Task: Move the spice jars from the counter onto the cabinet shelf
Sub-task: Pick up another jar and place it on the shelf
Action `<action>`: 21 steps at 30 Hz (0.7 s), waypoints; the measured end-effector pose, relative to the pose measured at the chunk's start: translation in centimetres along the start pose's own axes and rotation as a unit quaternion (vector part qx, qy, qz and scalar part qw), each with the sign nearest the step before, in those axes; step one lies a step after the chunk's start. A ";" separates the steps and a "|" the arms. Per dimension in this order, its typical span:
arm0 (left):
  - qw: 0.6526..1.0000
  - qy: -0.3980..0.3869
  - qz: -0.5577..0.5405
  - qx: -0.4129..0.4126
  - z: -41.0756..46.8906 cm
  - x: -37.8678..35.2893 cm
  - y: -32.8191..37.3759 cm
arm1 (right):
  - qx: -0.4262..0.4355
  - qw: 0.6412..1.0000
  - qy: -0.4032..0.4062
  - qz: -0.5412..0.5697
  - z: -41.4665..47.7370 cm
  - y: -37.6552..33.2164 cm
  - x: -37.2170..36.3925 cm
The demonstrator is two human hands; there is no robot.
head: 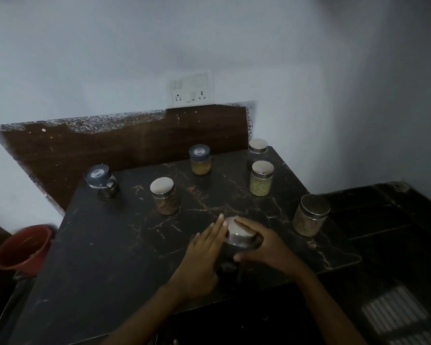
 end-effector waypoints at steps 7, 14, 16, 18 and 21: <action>0.996 0.032 -0.030 -0.083 0.9 7.4 3.5 | 0.020 0.994 -0.102 0.045 -1.5 -7.4 2.9; 0.987 0.050 -0.100 -0.116 0.0 11.2 6.8 | 0.045 0.985 -0.166 0.022 -2.9 -10.5 3.2; 0.985 0.063 -0.111 -0.115 -0.3 11.7 7.4 | 0.047 0.983 -0.175 0.013 -3.3 -10.9 3.0; 0.983 0.089 -0.120 -0.105 -0.6 12.0 7.6 | 0.053 0.983 -0.173 0.021 -3.7 -11.2 2.8; 0.981 0.111 -0.122 -0.106 -1.0 12.3 7.8 | 0.065 0.986 -0.155 0.017 -4.0 -10.9 2.6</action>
Point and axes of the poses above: each hand's wrist, its own z-axis towards the middle knuckle, its own x-axis out of the back of the hand, y = z × x, the point moved 5 cm from there along z, towards the middle knuckle, and after that the axes turned 13 degrees about -x, right-handed, at the moved point
